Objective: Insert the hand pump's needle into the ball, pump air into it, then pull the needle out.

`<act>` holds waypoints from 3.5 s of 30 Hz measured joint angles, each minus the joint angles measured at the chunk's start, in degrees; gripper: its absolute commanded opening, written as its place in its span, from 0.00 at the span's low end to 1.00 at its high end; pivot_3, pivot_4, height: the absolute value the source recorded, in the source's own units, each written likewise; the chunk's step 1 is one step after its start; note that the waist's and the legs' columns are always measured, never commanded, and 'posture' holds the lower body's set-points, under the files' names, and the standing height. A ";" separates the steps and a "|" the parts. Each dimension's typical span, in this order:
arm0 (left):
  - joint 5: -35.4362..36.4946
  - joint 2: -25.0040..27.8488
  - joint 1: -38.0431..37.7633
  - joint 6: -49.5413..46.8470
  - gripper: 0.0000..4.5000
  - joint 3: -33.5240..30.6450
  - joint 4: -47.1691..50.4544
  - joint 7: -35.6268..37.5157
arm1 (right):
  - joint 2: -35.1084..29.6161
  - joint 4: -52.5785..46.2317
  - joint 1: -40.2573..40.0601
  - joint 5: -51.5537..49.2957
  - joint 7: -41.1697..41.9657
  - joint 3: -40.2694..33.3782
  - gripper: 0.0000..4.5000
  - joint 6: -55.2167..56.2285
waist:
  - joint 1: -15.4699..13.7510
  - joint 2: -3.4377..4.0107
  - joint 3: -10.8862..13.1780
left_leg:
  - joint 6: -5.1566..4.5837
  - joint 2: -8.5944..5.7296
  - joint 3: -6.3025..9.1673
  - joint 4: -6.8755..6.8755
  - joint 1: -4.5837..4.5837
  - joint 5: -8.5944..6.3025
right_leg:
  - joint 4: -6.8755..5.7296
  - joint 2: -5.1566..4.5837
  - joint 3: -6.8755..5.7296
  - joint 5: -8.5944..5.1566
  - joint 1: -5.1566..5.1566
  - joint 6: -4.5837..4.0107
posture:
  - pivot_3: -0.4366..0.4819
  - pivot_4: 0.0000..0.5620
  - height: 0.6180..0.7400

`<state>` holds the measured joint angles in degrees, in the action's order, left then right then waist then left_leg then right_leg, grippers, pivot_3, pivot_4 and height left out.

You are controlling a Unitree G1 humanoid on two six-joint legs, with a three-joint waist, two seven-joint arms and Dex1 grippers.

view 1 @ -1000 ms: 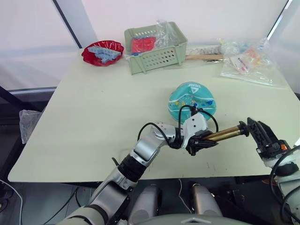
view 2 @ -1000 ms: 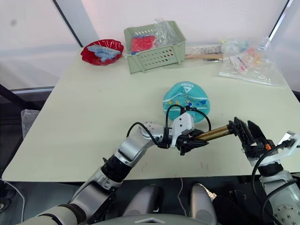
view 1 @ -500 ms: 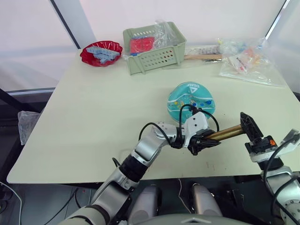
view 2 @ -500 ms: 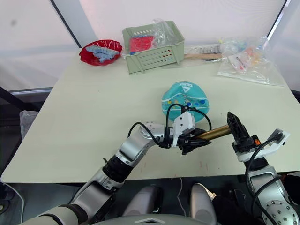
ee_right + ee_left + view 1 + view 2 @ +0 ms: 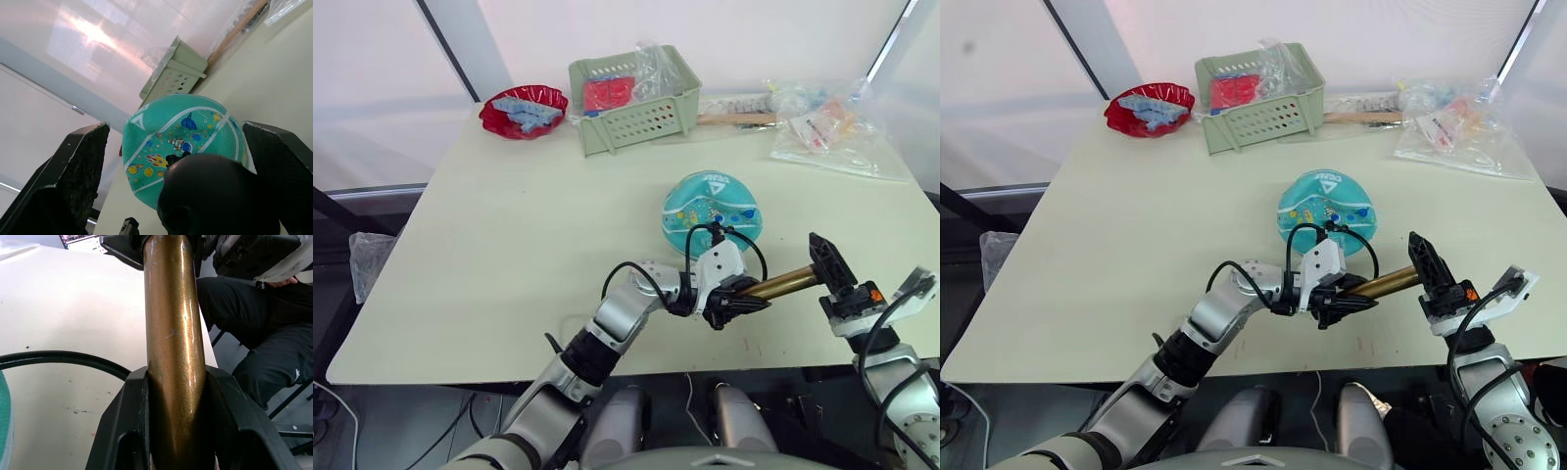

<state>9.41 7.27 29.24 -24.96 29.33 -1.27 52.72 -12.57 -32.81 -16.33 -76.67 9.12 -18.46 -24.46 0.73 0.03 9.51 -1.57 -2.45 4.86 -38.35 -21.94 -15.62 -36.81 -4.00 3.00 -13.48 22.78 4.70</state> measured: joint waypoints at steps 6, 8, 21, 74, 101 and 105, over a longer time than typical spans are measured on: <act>0.33 -0.42 -0.02 0.02 0.23 -0.05 0.46 -0.24 | -0.11 0.36 -0.02 1.28 -0.02 -0.54 0.42 0.45 | 0.04 0.00 0.00 | 0.00 0.01 0.00 0.00 0.00 0.00 | 0.00 0.01 0.00 0.00 0.01 0.00 | 0.48 0.27 0.97; 0.28 -0.42 -0.02 0.08 0.23 -0.05 0.44 -0.25 | -0.08 0.36 -0.01 1.45 -0.02 -0.47 0.42 0.60 | 0.02 0.00 0.00 | 0.00 0.01 0.00 0.00 0.00 0.00 | 0.00 0.01 0.00 0.00 0.01 0.00 | 0.48 0.27 0.97; 0.81 1.87 0.04 0.57 0.99 -1.03 -0.51 2.24 | -5.24 -0.51 1.64 6.10 4.43 2.09 0.42 -0.42 | 0.10 0.00 0.00 | 0.00 0.00 -0.01 0.01 0.00 0.00 | 0.00 0.01 0.00 0.00 0.02 0.00 | 0.48 0.27 0.97; -1.36 7.25 -2.51 14.80 0.38 -0.31 -16.33 15.73 | -23.45 -2.25 18.42 35.60 37.89 15.64 0.42 4.45 | -0.04 -0.23 0.16 | 0.00 -0.05 0.14 0.00 -0.08 0.00 | 0.01 -0.03 -0.17 0.01 0.06 -0.01 | 0.48 0.27 0.97; -8.96 -3.03 -0.58 27.99 0.21 -0.04 -32.85 9.02 | -24.09 1.75 6.46 43.78 44.30 10.93 0.42 18.71 | -0.13 -0.28 0.17 | 0.00 -0.15 0.15 -0.04 -0.04 0.00 | 0.00 -0.06 -0.16 0.02 0.00 0.01 | 0.48 0.27 0.97; -9.42 -3.39 -0.09 29.75 0.21 -0.13 -34.47 8.92 | -23.70 3.21 5.08 44.22 45.41 10.85 0.42 22.43 | -0.14 -0.30 0.16 | 0.00 -0.15 0.16 -0.06 0.04 0.00 | 0.00 -0.06 -0.16 0.02 -0.09 0.02 | 0.48 0.27 0.97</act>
<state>-0.01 3.88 29.15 4.79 29.20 -35.74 61.64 -36.27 -29.61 -11.26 -32.45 54.52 -7.61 -2.03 0.59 -0.27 9.67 -1.57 -2.60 5.02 -38.41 -21.89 -15.61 -36.82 -4.06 2.84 -13.46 22.69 4.72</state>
